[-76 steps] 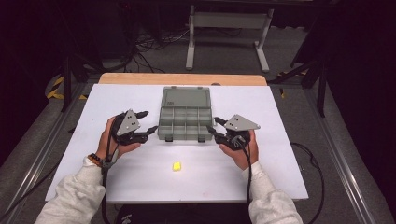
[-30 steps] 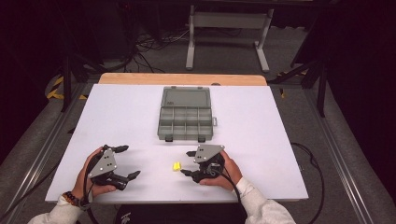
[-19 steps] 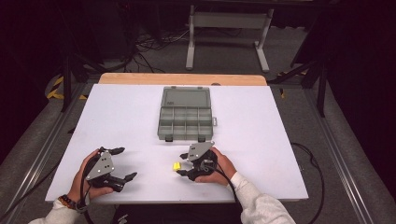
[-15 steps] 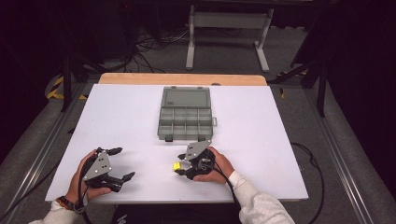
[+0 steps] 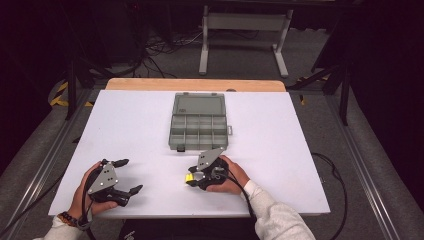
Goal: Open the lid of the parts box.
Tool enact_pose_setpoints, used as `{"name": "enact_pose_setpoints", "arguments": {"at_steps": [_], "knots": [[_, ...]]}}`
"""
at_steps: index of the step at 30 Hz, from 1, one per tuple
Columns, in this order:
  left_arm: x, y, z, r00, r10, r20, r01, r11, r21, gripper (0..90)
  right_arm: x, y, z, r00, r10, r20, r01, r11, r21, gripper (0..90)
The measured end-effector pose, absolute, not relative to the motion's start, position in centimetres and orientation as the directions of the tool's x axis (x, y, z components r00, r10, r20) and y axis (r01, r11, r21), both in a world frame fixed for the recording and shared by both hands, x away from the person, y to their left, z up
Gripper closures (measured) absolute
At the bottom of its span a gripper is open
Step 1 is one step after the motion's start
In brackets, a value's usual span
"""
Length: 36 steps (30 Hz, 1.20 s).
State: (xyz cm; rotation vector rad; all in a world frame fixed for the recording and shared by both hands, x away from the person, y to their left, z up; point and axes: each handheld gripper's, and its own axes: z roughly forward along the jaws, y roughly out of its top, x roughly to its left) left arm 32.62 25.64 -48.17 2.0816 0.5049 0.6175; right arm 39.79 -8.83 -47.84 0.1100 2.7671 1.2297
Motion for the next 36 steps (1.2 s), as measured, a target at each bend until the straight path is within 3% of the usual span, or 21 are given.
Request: {"name": "enact_pose_setpoints", "arguments": {"at_steps": [13,36], "knots": [[32.7,25.5,-48.2,0.797,0.554,0.241,0.123,-0.54,0.833,7.7,39.5,-9.2,-47.7,-0.99,0.1,-0.1,-0.008,0.67,0.742,67.8],[32.7,25.6,-48.1,0.795,0.559,0.235,0.124,-0.53,0.839,7.5,39.1,-10.1,-46.7,-0.984,0.118,-0.134,-0.026,0.649,0.76,69.4]]}}
